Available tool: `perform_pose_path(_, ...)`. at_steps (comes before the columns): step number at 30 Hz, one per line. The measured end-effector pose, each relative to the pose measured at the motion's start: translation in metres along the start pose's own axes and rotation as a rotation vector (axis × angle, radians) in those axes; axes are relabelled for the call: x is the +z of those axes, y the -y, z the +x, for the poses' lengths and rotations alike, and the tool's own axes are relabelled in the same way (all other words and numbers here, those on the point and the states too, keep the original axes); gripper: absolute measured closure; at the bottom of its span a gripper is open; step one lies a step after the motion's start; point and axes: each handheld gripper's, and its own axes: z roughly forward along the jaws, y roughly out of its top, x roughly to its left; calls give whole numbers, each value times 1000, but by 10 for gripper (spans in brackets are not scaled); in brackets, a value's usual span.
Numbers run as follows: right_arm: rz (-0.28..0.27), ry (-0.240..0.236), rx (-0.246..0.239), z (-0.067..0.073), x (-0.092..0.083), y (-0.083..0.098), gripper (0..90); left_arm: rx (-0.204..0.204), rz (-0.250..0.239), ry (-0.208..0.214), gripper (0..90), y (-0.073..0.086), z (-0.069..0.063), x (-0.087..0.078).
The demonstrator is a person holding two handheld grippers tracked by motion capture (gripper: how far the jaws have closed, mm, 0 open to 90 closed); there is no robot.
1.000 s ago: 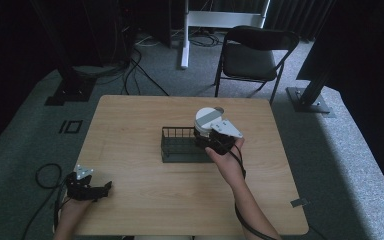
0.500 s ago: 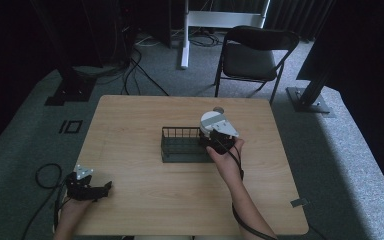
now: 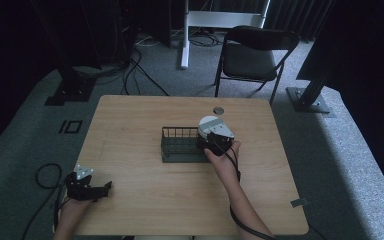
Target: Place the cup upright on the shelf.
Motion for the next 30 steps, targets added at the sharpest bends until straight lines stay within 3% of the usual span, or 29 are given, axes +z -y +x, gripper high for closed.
perform_pose_path(7,2,21,-16,2,1,1,183,0,0,0,1,0,0,0)
perform_pose_path(12,14,11,-3,2,2,5,184,0,0,0,1,0,0,0)
perform_pose_path(18,-20,14,-5,3,2,9,182,0,0,0,1,0,0,0)
perform_pose_path(22,-43,-23,29,0,3,12,178,0,0,0,1,0,0,0)
perform_pose_path(30,-79,-53,24,-1,-4,12,117,0,0,0,1,0,0,0)
